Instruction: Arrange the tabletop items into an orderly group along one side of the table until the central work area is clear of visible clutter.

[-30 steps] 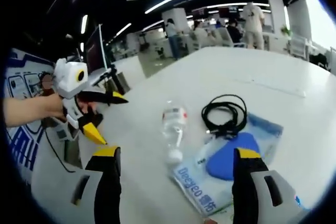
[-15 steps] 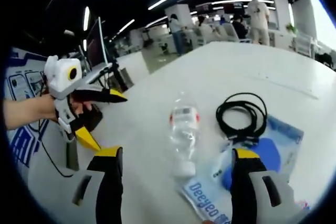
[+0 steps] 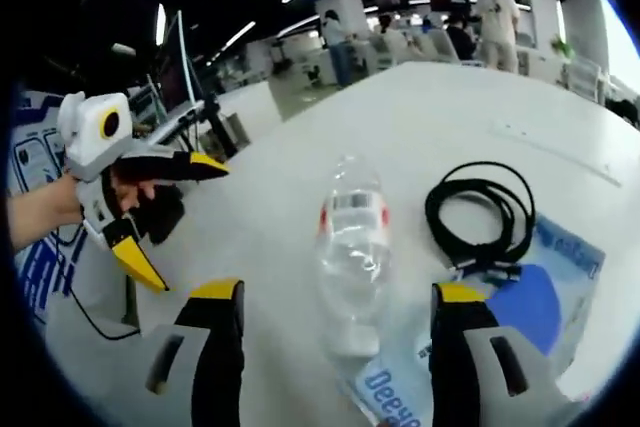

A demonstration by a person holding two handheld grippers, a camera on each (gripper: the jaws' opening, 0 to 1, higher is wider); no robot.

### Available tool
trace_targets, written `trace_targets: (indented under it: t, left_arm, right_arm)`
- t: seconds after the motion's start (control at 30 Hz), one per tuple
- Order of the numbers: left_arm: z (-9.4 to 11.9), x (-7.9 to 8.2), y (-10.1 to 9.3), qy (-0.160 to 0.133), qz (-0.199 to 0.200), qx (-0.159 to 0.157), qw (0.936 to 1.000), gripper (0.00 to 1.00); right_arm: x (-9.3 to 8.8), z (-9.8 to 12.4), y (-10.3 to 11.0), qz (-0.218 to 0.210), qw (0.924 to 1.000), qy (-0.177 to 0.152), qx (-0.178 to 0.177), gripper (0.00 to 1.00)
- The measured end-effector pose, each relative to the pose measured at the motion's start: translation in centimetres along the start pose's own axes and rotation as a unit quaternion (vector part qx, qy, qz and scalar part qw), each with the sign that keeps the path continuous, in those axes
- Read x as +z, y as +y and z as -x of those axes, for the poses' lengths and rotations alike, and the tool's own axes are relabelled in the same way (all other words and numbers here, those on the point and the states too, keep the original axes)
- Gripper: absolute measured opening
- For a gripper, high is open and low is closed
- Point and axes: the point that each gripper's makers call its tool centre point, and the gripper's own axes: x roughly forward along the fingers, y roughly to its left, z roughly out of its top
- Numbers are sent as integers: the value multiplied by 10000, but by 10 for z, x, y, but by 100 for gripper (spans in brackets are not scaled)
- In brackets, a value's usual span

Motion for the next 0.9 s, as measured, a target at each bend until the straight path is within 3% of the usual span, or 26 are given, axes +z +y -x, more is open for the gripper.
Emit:
trace_targets:
  t: [0.2, 0.43, 0.53, 0.7, 0.77, 0.9]
  left_arm:
    - [0, -7, 2, -19, 130, 19, 9999, 93]
    - [-3, -14, 5, 13, 205, 1, 9998, 93]
    - [-5, -12, 7, 47, 162, -9, 9999, 93]
    - [-12, -9, 14, 36, 274, -38, 9996, 92]
    - [-14, -4, 14, -5, 275, -47, 9996, 92]
    - [-23, 1, 14, 76, 48, -114, 9999, 92]
  right_arm:
    - [-6, -7, -2, 236, 9995, 202, -94, 67]
    - [-7, -12, -4, 217, 9992, 336, -88, 54]
    - [-7, -12, -1, -40, 9994, 351, 17, 49]
    - [-19, -13, -6, 582, 9953, 757, -147, 39]
    - [-21, -14, -9, 846, 9926, 849, -214, 28]
    - [-19, -14, -13, 620, 9935, 921, -238, 25]
